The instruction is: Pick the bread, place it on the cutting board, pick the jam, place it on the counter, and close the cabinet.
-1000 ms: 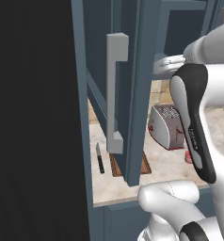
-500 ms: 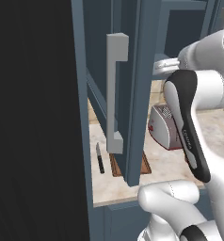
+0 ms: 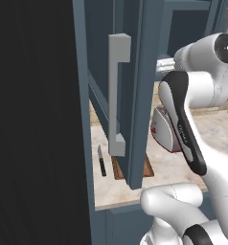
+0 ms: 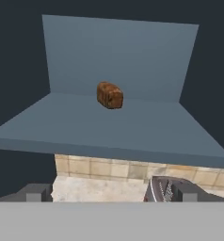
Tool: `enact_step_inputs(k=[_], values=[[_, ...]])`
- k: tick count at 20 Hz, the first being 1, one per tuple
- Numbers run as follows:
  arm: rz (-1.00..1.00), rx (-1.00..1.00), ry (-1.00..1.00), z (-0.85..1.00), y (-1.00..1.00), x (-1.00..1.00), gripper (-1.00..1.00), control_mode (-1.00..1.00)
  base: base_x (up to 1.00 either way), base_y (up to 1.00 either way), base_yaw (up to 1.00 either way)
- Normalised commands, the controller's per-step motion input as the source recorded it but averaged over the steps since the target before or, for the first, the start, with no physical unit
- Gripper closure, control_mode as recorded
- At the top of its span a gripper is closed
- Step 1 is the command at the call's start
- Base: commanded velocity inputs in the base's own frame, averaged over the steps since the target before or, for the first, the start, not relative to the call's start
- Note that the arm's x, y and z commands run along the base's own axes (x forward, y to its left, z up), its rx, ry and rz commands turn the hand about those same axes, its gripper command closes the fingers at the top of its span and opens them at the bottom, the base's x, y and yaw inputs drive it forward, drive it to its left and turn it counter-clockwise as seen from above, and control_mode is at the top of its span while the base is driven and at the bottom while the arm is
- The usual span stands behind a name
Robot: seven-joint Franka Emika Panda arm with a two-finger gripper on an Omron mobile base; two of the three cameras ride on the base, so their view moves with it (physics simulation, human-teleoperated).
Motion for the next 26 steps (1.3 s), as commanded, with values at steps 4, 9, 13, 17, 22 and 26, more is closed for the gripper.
enact_step_inputs(k=[4, 9, 13, 17, 22, 26], values=[[0.0, 0.04, 0.01, 0.09, 0.0, 0.23, -1.0, -1.0, 0.0, 0.0, 0.0], [0.0, 0.01, 0.0, 0.0, 0.0, 0.17, -1.0, -1.0, 0.0, 0.0, 0.0], [0.0, 0.0, 0.0, 0.0, 0.0, 0.17, -1.0, -1.0, 0.0, 0.0, 0.0], [0.01, 0.02, 0.0, 0.0, 0.0, 0.03, -1.0, -1.0, 0.0, 0.0, 0.0], [0.0, 0.01, 0.0, 0.0, 0.0, 0.16, -1.0, -1.0, 0.0, 0.0, 0.0], [0.0, 0.0, 0.0, 0.0, 0.0, 0.18, -1.0, -1.0, 0.0, 0.0, 0.0]])
